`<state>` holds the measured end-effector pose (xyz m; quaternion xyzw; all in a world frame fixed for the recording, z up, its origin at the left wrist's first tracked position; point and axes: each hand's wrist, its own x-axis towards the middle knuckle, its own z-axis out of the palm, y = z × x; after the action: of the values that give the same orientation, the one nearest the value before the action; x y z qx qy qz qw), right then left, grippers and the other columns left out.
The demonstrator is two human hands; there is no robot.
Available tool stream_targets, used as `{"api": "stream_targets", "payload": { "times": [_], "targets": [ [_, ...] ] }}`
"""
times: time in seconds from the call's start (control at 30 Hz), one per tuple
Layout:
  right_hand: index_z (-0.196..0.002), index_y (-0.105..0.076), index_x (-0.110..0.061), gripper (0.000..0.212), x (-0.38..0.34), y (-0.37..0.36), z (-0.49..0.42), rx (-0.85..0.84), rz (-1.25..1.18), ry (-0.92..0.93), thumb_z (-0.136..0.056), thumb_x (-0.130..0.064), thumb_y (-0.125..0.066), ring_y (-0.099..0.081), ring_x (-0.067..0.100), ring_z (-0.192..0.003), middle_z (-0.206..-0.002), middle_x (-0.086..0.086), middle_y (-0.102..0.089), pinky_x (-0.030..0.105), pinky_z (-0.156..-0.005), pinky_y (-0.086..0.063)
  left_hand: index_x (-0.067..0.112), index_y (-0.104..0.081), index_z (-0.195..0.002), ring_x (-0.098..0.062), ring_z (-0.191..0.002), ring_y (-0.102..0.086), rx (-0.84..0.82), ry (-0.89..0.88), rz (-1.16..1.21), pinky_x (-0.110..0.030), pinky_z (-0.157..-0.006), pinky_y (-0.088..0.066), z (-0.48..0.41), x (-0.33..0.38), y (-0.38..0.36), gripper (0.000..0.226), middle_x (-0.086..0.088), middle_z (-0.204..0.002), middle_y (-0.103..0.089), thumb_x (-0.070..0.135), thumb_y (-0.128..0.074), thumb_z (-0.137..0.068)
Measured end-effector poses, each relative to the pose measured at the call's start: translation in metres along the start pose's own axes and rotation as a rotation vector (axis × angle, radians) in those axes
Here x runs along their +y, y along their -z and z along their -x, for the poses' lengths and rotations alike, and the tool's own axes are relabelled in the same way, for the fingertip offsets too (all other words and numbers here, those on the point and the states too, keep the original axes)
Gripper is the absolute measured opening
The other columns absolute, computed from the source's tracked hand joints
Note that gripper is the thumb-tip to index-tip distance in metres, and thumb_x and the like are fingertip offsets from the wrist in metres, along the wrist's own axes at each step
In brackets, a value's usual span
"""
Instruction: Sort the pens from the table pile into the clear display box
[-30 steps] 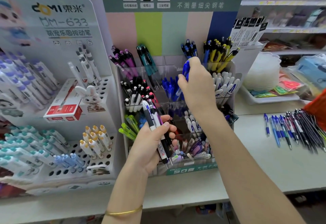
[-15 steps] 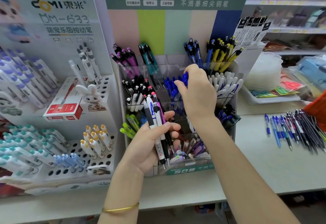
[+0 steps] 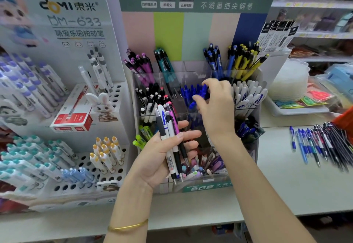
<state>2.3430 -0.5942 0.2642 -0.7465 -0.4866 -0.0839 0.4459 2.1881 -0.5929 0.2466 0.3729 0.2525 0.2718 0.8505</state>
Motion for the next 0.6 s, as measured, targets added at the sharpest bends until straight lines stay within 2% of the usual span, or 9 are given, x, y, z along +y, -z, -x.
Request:
{"api": "stream_targets", "payload": {
  "times": [0.1, 0.17, 0.23, 0.3, 0.37, 0.43, 0.5, 0.53, 0.6],
  "targets": [
    [-0.128, -0.053, -0.005, 0.038, 0.003, -0.006, 0.015, 0.009, -0.038, 0.023, -0.092, -0.012, -0.061, -0.053, 0.014, -0.078, -0.109, 0.009, -0.049, 0.017, -0.074, -0.041, 0.008, -0.055, -0.125, -0.017, -0.075, -0.070, 0.007, -0.002, -0.023, -0.032, -0.068, -0.060, 0.000, 0.002, 0.003, 0.034, -0.017, -0.106, -0.072, 0.004, -0.049, -0.091],
    [-0.120, -0.061, 0.000, 0.030, 0.009, -0.009, 0.019, 0.089, 0.008, 0.086, -0.090, -0.005, -0.061, -0.054, 0.015, -0.074, -0.105, 0.014, -0.052, 0.013, -0.072, -0.039, 0.008, -0.055, -0.125, -0.017, -0.076, -0.070, 0.015, 0.000, -0.030, -0.032, -0.069, -0.060, 0.000, 0.002, 0.004, 0.034, -0.017, -0.107, -0.072, 0.004, -0.049, -0.092],
    [-0.108, -0.066, 0.003, 0.023, 0.012, -0.014, 0.017, 0.135, 0.065, 0.136, -0.086, -0.001, -0.065, -0.051, 0.014, -0.070, -0.098, 0.017, -0.054, 0.016, -0.065, -0.043, 0.008, -0.054, -0.126, -0.017, -0.077, -0.070, 0.014, 0.004, -0.037, -0.032, -0.070, -0.060, -0.001, 0.003, 0.005, 0.034, -0.017, -0.107, -0.072, 0.004, -0.049, -0.092],
    [-0.098, -0.069, 0.002, 0.015, 0.012, -0.018, 0.013, 0.138, 0.144, 0.168, -0.083, -0.002, -0.067, -0.053, 0.019, -0.062, -0.089, 0.015, -0.055, 0.027, -0.050, -0.050, 0.009, -0.054, -0.126, -0.017, -0.078, -0.070, -0.005, 0.008, -0.042, -0.032, -0.069, -0.060, 0.000, 0.003, 0.005, 0.037, -0.016, -0.108, -0.072, 0.007, -0.052, -0.089],
    [-0.092, -0.068, -0.001, 0.012, 0.013, -0.018, 0.010, 0.131, 0.211, 0.183, -0.080, -0.002, -0.069, -0.053, 0.023, -0.060, -0.086, 0.014, -0.054, 0.031, -0.041, -0.048, 0.009, -0.052, -0.127, -0.018, -0.079, -0.071, -0.040, 0.009, -0.049, -0.031, -0.068, -0.059, 0.001, 0.002, 0.006, 0.042, -0.015, -0.110, -0.071, 0.010, -0.054, -0.084],
    [-0.099, -0.066, -0.003, 0.020, 0.014, -0.013, 0.012, 0.076, 0.162, 0.163, -0.080, -0.004, -0.072, -0.051, 0.019, -0.064, -0.093, 0.013, -0.053, 0.029, -0.048, -0.048, 0.008, -0.050, -0.124, -0.018, -0.080, -0.072, -0.060, 0.007, -0.050, -0.031, -0.067, -0.059, 0.002, 0.003, 0.007, 0.042, -0.015, -0.111, -0.071, 0.011, -0.054, -0.083],
    [-0.111, -0.064, -0.007, 0.027, 0.012, -0.002, 0.016, 0.067, 0.028, 0.115, -0.084, -0.007, -0.068, -0.047, 0.007, -0.069, -0.099, 0.008, -0.051, 0.021, -0.062, -0.046, 0.005, -0.051, -0.120, -0.018, -0.076, -0.072, -0.068, 0.007, -0.017, -0.032, -0.066, -0.059, 0.003, 0.004, 0.009, 0.038, -0.017, -0.111, -0.071, 0.008, -0.054, -0.083],
    [-0.112, -0.063, -0.009, 0.026, 0.010, 0.004, 0.016, 0.071, -0.061, 0.098, -0.087, -0.007, -0.065, -0.046, 0.003, -0.069, -0.098, 0.004, -0.050, 0.015, -0.066, -0.043, 0.004, -0.053, -0.119, -0.018, -0.074, -0.072, -0.072, 0.013, 0.002, -0.032, -0.065, -0.059, 0.002, 0.005, 0.010, 0.036, -0.018, -0.111, -0.071, 0.006, -0.054, -0.083],
    [-0.107, -0.064, -0.013, 0.019, 0.001, 0.016, 0.015, 0.001, -0.264, 0.049, -0.090, -0.008, -0.061, -0.050, 0.002, -0.071, -0.091, -0.001, -0.053, 0.014, -0.067, -0.044, 0.003, -0.058, -0.119, -0.018, -0.071, -0.070, -0.095, 0.025, 0.023, -0.031, -0.064, -0.059, 0.002, 0.005, 0.011, 0.032, -0.020, -0.112, -0.069, 0.002, -0.058, -0.087]
  ]
}}
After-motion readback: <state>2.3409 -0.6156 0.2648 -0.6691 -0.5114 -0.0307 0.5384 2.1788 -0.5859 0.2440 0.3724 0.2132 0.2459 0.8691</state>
